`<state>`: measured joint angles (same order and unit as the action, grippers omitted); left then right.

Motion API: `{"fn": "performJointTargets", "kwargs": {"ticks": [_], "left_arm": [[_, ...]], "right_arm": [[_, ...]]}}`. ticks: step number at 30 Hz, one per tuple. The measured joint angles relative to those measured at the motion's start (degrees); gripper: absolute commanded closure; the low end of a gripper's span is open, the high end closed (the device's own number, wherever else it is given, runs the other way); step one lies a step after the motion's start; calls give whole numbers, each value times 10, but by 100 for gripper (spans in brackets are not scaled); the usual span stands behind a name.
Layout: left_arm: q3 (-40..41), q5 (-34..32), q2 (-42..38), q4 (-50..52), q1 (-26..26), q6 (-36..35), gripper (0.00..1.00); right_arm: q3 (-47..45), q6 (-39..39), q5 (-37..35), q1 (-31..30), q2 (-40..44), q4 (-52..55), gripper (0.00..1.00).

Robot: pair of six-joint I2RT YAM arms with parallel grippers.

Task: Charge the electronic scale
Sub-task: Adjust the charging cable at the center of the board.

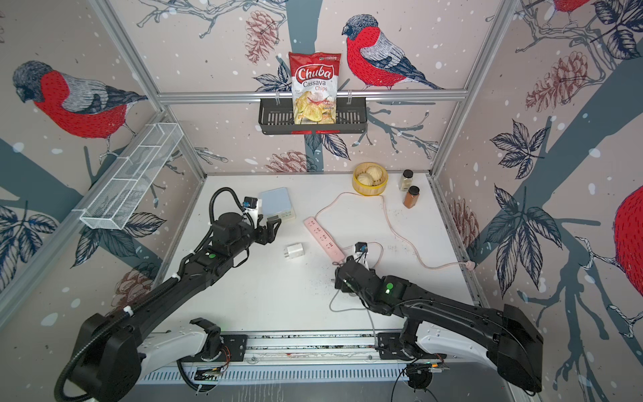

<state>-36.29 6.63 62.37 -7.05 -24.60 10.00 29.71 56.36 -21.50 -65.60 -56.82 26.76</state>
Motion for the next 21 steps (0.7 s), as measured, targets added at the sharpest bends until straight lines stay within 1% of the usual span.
{"fn": "performJointTargets", "kwargs": {"ticks": [1,2,5,7,9,10,13,14,19,20,21], "left_arm": [[12,5,-10,8,-4,6,18],[22,8,-21,17,-8,12,17],[45,9,-43,33,-16,26,16],[53,11,-56,43,-19,35,15],[59,12,-70,47,-21,42,16],[61,13,-75,48,-22,46,15],[65,13,-83,52,-23,52,15],[66,13,-83,54,-23,55,15],[67,13,-78,60,-23,63,15],[67,13,-74,60,-23,65,15],[67,13,-70,60,-23,65,15]], "right_arm": [[-5,21,1,-9,-10,14,18],[-11,41,3,-13,-25,25,22],[-22,70,11,5,-72,38,40],[-33,67,25,41,-94,27,55],[-40,45,24,94,-110,1,73],[-41,32,26,119,-117,-14,77],[-31,-13,37,178,-150,-66,97],[-21,-28,38,194,-165,-72,100],[29,-113,39,236,-232,-96,100],[37,-128,38,241,-242,-101,95],[45,-141,37,244,-247,-102,85]]}}
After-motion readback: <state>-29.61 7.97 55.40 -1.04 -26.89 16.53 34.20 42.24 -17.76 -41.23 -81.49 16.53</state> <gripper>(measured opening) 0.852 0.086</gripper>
